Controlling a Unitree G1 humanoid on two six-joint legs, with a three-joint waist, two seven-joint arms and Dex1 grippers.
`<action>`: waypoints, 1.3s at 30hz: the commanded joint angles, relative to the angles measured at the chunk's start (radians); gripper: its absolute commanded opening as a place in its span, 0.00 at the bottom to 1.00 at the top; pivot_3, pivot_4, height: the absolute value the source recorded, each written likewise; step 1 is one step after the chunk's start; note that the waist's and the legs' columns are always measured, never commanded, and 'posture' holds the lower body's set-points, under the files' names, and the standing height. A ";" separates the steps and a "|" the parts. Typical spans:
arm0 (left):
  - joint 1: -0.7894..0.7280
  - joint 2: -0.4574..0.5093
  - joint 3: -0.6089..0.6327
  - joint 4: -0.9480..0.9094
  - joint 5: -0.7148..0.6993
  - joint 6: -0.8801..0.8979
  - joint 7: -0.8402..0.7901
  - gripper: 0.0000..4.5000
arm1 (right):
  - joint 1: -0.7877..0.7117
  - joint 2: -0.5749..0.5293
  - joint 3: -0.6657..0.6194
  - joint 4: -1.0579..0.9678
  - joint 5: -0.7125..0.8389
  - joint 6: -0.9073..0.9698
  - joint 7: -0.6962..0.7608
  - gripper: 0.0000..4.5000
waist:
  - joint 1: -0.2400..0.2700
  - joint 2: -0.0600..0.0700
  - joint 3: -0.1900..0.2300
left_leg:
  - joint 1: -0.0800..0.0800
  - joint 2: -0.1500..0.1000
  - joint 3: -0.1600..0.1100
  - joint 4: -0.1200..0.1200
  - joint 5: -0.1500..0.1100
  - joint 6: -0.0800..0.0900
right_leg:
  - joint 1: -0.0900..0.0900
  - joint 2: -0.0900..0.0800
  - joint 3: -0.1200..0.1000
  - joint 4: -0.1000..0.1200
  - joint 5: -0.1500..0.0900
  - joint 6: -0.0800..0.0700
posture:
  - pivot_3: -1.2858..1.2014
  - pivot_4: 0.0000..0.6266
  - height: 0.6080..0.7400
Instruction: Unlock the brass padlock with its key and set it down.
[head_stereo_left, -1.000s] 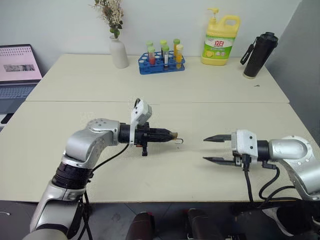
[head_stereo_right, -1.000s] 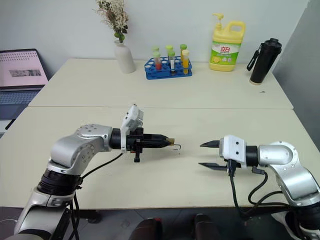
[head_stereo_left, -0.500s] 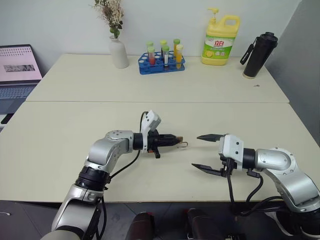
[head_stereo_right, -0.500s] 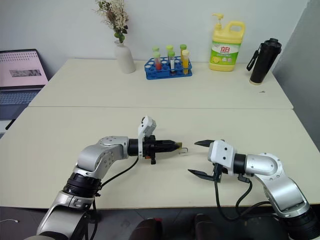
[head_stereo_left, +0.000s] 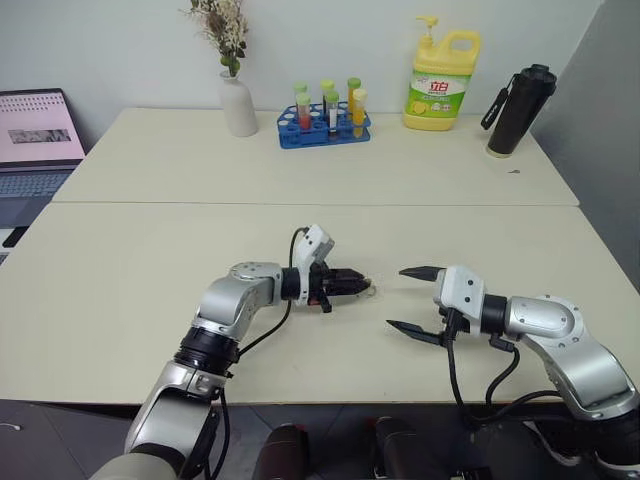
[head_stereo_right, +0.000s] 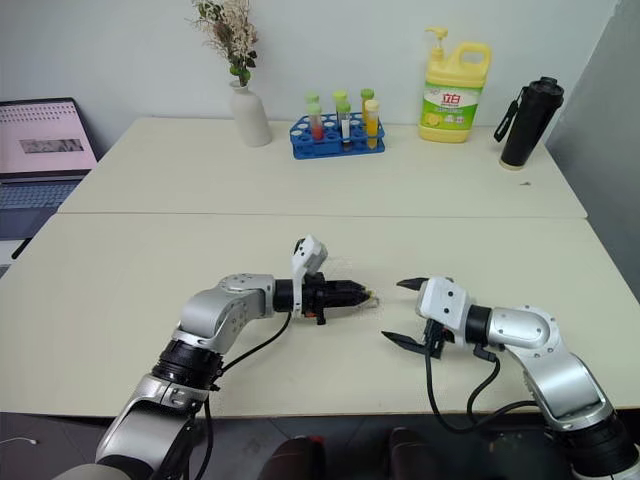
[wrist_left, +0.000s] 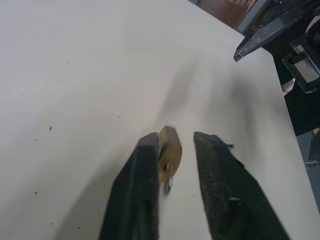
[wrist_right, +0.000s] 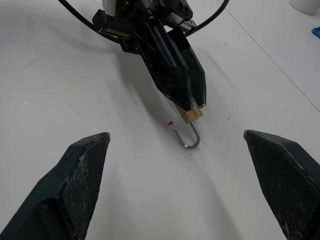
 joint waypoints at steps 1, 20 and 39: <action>-0.041 -0.020 -0.010 0.038 0.051 -0.093 0.012 0.57 | -0.022 0.004 -0.020 -0.018 0.003 0.005 -0.017 1.00 | 0.000 0.000 0.000 | 0.000 0.000 0.000 0.000 0.000 0.000 | 0.000 0.000 0.000 0.000 0.000 0.000 | 0.52 0.24 1.00; 0.283 0.394 0.239 -0.516 0.098 -0.329 -0.011 0.92 | -0.053 -0.034 -0.063 -0.050 0.085 0.086 0.035 1.00 | -0.004 0.000 0.000 | 0.001 0.003 0.000 -0.001 0.000 0.000 | 0.000 -0.001 0.001 0.000 0.001 -0.002 | 0.52 0.24 1.00; 0.528 0.449 0.303 -0.638 0.058 -0.312 0.015 0.92 | -0.114 -0.090 -0.039 0.044 0.131 0.091 0.173 1.00 | 0.001 0.000 0.000 | 0.001 0.002 0.000 -0.001 0.000 0.000 | 0.000 -0.003 0.000 -0.001 0.000 0.000 | 0.52 0.24 1.00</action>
